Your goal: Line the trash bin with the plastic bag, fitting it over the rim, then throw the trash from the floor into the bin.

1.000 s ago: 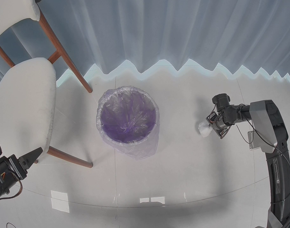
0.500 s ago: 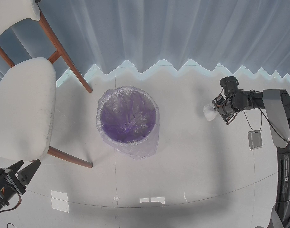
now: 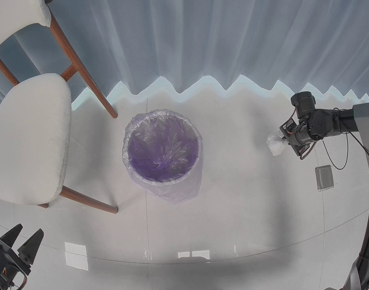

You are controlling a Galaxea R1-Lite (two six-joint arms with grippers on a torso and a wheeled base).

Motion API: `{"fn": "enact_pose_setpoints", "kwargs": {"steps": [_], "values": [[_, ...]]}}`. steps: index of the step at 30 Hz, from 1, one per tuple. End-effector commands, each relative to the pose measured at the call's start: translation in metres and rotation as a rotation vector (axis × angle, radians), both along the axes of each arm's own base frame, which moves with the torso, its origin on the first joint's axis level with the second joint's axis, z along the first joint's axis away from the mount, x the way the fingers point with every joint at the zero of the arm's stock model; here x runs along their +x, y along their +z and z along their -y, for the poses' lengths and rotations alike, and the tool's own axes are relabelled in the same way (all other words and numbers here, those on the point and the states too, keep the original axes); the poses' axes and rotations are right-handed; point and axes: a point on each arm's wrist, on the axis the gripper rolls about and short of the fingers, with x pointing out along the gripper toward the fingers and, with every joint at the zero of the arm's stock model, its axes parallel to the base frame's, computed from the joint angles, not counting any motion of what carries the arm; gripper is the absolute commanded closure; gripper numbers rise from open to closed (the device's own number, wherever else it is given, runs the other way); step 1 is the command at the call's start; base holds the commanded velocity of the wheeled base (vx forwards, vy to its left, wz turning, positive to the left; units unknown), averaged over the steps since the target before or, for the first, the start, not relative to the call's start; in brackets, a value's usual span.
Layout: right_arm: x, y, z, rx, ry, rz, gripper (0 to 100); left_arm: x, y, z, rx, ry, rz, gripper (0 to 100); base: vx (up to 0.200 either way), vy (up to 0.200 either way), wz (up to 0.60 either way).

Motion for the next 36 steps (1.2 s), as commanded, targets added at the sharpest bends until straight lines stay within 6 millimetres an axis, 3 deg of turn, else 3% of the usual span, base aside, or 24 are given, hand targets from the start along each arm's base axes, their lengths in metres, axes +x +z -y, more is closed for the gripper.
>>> {"fn": "enact_pose_setpoints", "kwargs": {"steps": [1, 8, 10, 18, 20, 25, 31, 36], "values": [[-0.029, 0.027, 0.002, 0.001, 0.007, 0.023, 100, -0.018, -0.007, -0.001, -0.002, 0.017, 0.074, 0, 0.000, 0.000, 0.00], [-0.058, 0.042, 0.004, -0.006, 0.015, 0.021, 100, -0.037, -0.021, -0.002, 0.031, 0.004, 0.109, 0, 0.000, 0.000, 0.00], [-0.075, 0.046, 0.000, -0.021, 0.045, 0.008, 100, -0.046, -0.031, -0.002, 0.042, -0.003, 0.129, 0, 0.000, 0.000, 0.00], [-0.127, 0.044, -0.002, -0.103, 0.130, -0.050, 100, -0.045, -0.044, -0.002, 0.067, 0.012, 0.114, 0, 0.000, 0.000, 0.00], [-0.131, 0.044, -0.002, -0.112, 0.135, -0.053, 100, -0.044, -0.047, -0.002, 0.082, 0.013, 0.105, 0, 0.000, 0.000, 0.00], [-0.161, 0.044, -0.003, -0.149, 0.178, -0.062, 100, -0.049, -0.049, -0.001, 0.130, 0.032, 0.182, 0, 0.000, 0.000, 0.00], [-0.204, 0.033, -0.017, -0.272, 0.380, 0.025, 100, -0.048, -0.051, -0.003, 0.213, 0.090, 0.190, 0, 0.000, 0.000, 0.00], [-0.217, 0.018, -0.030, -0.434, 0.578, 0.136, 100, -0.045, -0.053, -0.003, 0.259, 0.089, 0.233, 0, 0.000, 0.000, 0.00]]}}
